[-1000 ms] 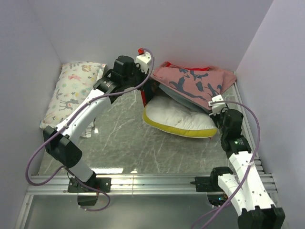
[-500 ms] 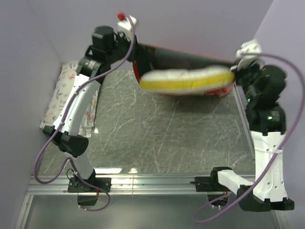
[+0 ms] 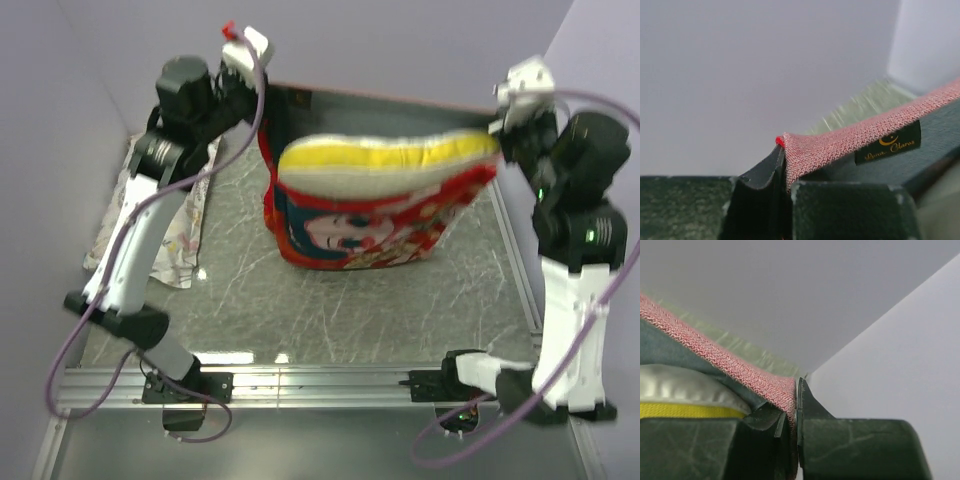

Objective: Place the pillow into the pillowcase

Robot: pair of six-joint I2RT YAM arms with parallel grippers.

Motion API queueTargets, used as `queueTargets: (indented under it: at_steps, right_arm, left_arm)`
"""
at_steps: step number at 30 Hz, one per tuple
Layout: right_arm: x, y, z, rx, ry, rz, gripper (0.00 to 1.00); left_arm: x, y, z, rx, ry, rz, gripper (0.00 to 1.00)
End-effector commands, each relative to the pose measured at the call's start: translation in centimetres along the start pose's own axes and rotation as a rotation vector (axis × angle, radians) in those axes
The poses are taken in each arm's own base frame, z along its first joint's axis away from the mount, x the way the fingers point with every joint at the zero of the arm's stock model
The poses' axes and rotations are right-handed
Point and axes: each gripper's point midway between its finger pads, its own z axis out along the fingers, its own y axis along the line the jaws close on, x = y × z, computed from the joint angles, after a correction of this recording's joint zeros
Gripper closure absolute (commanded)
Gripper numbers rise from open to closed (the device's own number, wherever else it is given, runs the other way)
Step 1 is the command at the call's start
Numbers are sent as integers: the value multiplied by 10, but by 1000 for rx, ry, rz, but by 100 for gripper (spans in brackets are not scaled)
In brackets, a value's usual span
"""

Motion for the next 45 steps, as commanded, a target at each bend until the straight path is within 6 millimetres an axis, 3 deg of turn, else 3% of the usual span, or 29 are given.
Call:
queueTargets:
  at_steps: [1, 2, 5, 9, 11, 12, 15, 17, 19, 21, 23, 25, 26, 28, 29, 30, 32, 33, 34, 35, 36, 38, 39, 40, 41, 42, 43, 44, 45]
  right_arm:
    - [-86, -140, -80, 606, -158, -7, 100]
    - [-101, -148, -92, 642, -211, 7, 100]
    - [-92, -142, -91, 649, -230, 39, 100]
    - [-13, -75, -38, 405, -44, 27, 100]
    - [-30, -99, -51, 516, -87, 21, 100]
    - [-51, -114, -63, 563, -130, 26, 100]
    - [-121, -161, -117, 714, -292, 24, 100]
    - [-133, -166, -129, 748, -353, 30, 100]
    - [-109, -145, -104, 648, -289, 24, 100]
    - [-61, -93, -57, 439, -170, 50, 100]
    - [-29, -69, -32, 386, -78, 29, 100]
    - [-56, -98, -53, 485, -128, 53, 100]
    - [-114, -137, -94, 597, -280, 87, 100]
    - [-155, -166, -139, 707, -411, 68, 100]
    - [-172, -178, -166, 771, -493, 68, 100]
    - [-173, -178, -168, 783, -500, 51, 100]
    - [-148, -160, -151, 750, -484, 54, 100]
    - [-131, -142, -132, 676, -452, 54, 100]
    - [-112, -121, -113, 593, -407, 51, 100]
    - [-66, -81, -73, 448, -282, 48, 100]
    - [-38, -56, -50, 363, -205, 78, 100]
    - [30, -3, -12, 194, 2, 65, 100]
    - [35, -4, -11, 214, 23, 90, 100]
    - [9, -27, -21, 277, -38, 111, 100]
    - [-13, -45, -32, 323, -85, 114, 100]
    - [-38, -68, -46, 385, -135, 106, 100]
    - [-101, -111, -82, 490, -286, 115, 100]
    - [-132, -134, -105, 562, -366, 109, 100]
    - [-158, -157, -131, 653, -442, 78, 100]
  left_arm:
    - [-164, 121, -111, -574, -442, 45, 100]
    - [-188, 120, -139, -616, -533, 48, 100]
    - [-191, 121, -151, -653, -615, 81, 100]
    - [-88, 100, -80, -477, -299, 48, 100]
    - [-82, 110, -78, -510, -256, 38, 100]
    - [-128, 113, -107, -538, -375, 34, 100]
    - [-210, 119, -171, -632, -632, 84, 100]
    - [-230, 114, -194, -651, -723, 94, 100]
    - [-193, 113, -159, -586, -606, 77, 100]
    - [-120, 104, -106, -479, -379, 60, 100]
    - [-83, 110, -81, -499, -262, 58, 100]
    - [-138, 126, -119, -557, -413, 9, 100]
    - [-167, 125, -134, -560, -499, -1, 100]
    - [-248, 102, -199, -550, -779, 55, 100]
    - [-263, 95, -222, -559, -845, 71, 100]
    - [-269, 95, -229, -577, -868, 85, 99]
    - [-253, 99, -220, -579, -796, 54, 100]
    - [-199, 108, -168, -537, -628, 30, 100]
    - [-168, 100, -145, -469, -554, 22, 100]
    - [-132, 92, -131, -432, -461, 3, 100]
    - [-54, 90, -88, -400, -254, -23, 99]
    - [48, 70, -51, -308, 35, -66, 100]
    - [52, 69, -48, -309, 50, -89, 100]
    - [37, 84, -56, -355, 10, -109, 100]
    - [-34, 94, -77, -382, -172, -116, 100]
    - [-78, 101, -94, -406, -280, -128, 100]
    - [-106, 122, -98, -465, -346, -117, 100]
    - [-151, 126, -117, -491, -457, -90, 100]
    - [-248, 105, -192, -505, -749, 17, 100]
